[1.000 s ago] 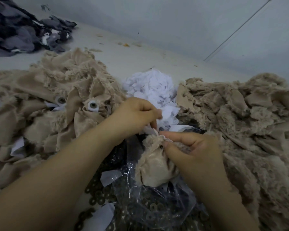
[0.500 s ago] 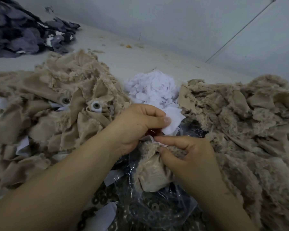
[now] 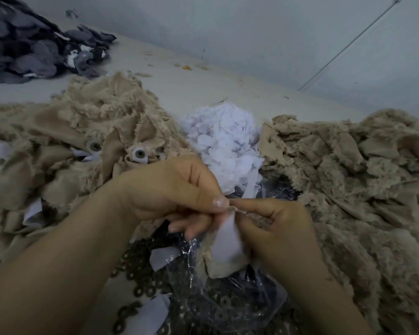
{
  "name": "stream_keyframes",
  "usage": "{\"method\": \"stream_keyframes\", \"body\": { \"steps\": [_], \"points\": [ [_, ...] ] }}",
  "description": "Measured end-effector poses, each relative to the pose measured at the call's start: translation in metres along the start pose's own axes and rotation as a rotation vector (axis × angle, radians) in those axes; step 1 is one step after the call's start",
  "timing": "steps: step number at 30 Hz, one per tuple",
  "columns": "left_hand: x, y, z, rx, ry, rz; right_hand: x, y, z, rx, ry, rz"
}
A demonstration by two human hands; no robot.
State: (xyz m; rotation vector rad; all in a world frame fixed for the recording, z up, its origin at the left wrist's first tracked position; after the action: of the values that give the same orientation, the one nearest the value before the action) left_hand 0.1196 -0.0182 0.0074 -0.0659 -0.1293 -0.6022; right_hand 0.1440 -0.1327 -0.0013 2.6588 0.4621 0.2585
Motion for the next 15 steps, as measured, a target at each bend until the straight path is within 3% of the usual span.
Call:
{"method": "stream_keyframes", "body": {
  "steps": [2,6,10,15],
  "points": [
    [-0.004,0.008,-0.01,0.164,0.112,0.059,0.0,0.001,0.001,0.014,0.0,0.02],
    [-0.016,0.061,-0.029,0.368,0.296,0.586,-0.003,0.002,-0.007,-0.043,0.066,0.06],
    [-0.019,0.052,-0.049,0.133,0.363,0.598,-0.005,0.005,-0.013,-0.111,0.141,0.111],
    [-0.014,0.046,-0.055,-0.084,0.236,0.645,-0.009,0.004,-0.022,-0.169,0.209,0.149]
  ]
}}
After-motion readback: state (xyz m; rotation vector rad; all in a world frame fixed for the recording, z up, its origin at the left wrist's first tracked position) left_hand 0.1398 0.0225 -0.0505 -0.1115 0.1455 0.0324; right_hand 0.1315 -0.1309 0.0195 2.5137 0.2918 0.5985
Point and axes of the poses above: each hand's wrist, its own x-axis towards the middle knuckle, its own y-axis out of the back of the hand, z = x × y, the point moved 10 cm from there along x, towards the middle knuckle, and after that the axes turned 6 degrees about -y, right-handed, at the moved point
